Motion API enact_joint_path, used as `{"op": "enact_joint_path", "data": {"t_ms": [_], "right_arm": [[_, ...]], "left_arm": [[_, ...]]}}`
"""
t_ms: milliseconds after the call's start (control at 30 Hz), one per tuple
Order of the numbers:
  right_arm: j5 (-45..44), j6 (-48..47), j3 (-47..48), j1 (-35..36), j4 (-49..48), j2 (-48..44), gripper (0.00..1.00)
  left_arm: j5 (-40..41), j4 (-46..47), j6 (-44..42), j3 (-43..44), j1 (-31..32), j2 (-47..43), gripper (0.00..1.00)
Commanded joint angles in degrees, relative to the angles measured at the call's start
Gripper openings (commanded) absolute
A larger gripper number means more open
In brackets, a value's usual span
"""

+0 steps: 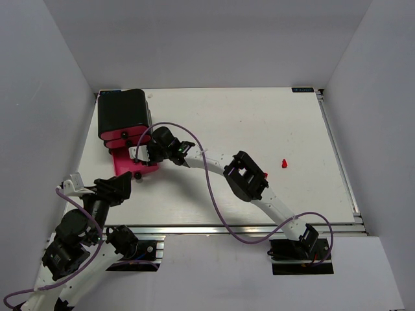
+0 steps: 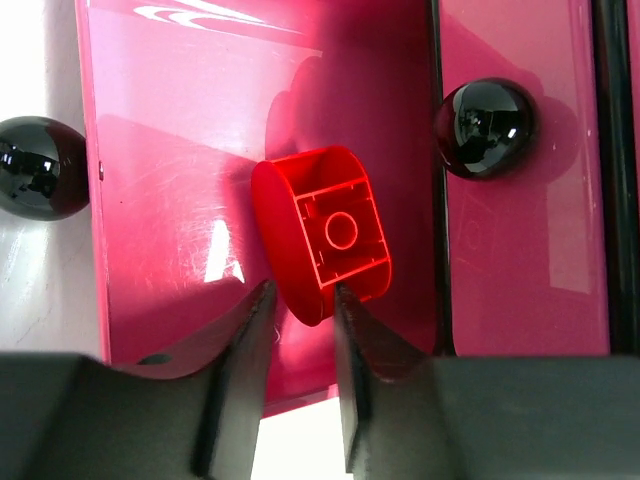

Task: Sort the legos into containers by color

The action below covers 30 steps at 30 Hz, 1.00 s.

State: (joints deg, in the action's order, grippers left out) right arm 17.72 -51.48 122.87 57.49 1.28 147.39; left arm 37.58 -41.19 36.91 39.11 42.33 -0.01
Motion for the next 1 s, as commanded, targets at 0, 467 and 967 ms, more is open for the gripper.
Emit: {"op": "enact_joint_path", "data": {"t_ms": [0, 467, 967], "right_arm": [[-0.31, 0.07, 2.2, -0.1, -3.03, 0.79, 0.34], [1.18, -0.2, -1.14, -0.1, -5.23, -1.75, 0.02], [-5.76, -16.71, -11.23, 2.35, -10.5, -6.85, 0.0]], "left_arm": [[0.65, -0.56, -0.08, 0.7, -0.23, -5.61, 0.8], [0.65, -0.73, 0.01, 0.61, -0.23, -5.61, 0.79], [0.74, -0.73, 0.1, 0.61, -0.23, -5.61, 0.79]]}}
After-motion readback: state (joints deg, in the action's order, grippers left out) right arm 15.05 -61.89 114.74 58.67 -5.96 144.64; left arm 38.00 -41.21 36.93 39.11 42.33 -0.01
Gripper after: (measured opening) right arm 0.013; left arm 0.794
